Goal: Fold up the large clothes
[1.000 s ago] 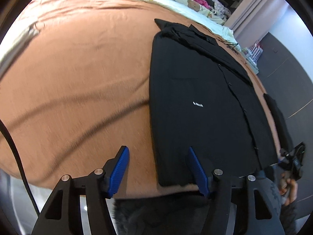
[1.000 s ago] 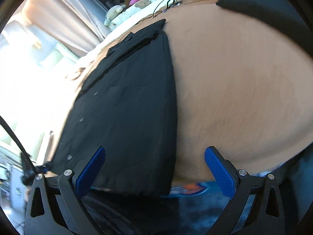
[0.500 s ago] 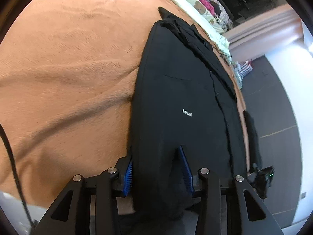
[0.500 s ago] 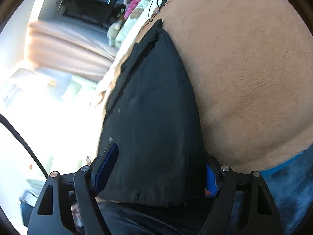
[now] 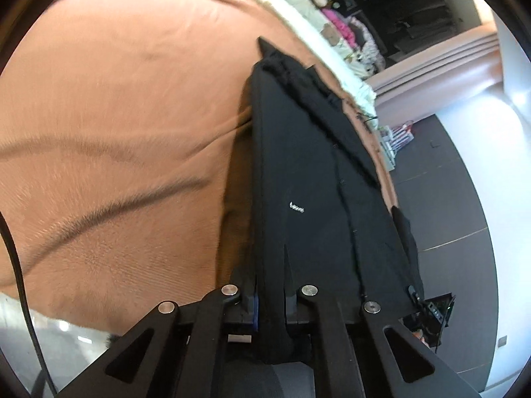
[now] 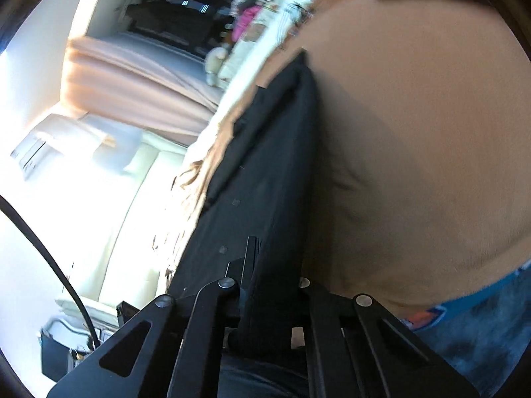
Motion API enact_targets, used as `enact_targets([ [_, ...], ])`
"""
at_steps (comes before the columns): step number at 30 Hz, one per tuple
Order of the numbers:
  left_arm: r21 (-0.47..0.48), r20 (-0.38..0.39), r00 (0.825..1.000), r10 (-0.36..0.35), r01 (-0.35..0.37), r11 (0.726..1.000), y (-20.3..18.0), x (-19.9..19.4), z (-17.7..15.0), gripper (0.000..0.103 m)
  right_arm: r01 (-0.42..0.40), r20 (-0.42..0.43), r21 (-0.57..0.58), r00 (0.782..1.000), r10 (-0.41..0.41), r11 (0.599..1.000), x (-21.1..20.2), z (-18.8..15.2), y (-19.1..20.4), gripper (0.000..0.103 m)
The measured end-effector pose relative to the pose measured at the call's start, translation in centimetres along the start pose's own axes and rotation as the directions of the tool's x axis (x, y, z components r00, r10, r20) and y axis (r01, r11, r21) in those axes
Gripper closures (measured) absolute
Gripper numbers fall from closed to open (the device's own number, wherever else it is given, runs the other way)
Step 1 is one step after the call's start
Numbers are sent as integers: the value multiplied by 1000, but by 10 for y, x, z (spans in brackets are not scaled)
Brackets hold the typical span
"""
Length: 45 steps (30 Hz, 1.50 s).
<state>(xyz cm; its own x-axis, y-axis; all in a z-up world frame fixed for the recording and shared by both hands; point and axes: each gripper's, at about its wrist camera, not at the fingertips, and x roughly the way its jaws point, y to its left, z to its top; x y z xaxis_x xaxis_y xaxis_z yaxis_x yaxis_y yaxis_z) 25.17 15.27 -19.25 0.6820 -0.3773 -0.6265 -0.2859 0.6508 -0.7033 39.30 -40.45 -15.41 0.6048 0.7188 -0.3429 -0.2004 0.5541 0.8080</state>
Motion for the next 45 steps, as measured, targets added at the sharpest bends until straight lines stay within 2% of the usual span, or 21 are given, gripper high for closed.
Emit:
enact_targets([
  [6,30,74,996,-45,43,999,-21,-54,-5,96,-59,32,-68,998,61,996,-35,-3,37,101],
  [13,65,155,984,-89,80,995,-49,-115,-22,96,-114,46,-132,992,121,985,-76,-34,56,101],
  [18,83,190,976,-109,95,992,-57,-158,-49,96,-135,56,-150,988,145,979,-93,-54,54,101],
  [21,80,200,973,-112,98,992,-63,-173,-60,96,-143,58,-149,986,153,978,-114,-65,49,101],
  [34,151,256,954,-154,118,981,-86,-237,-112,96,-197,71,-201,974,215,960,-144,-85,46,101],
  [39,176,273,949,-160,114,978,-95,-246,-105,95,-201,85,-227,971,225,953,-150,-81,41,101],
  [45,186,284,940,-190,141,973,-104,-238,-71,95,-171,117,-259,971,207,950,-132,-48,40,101],
])
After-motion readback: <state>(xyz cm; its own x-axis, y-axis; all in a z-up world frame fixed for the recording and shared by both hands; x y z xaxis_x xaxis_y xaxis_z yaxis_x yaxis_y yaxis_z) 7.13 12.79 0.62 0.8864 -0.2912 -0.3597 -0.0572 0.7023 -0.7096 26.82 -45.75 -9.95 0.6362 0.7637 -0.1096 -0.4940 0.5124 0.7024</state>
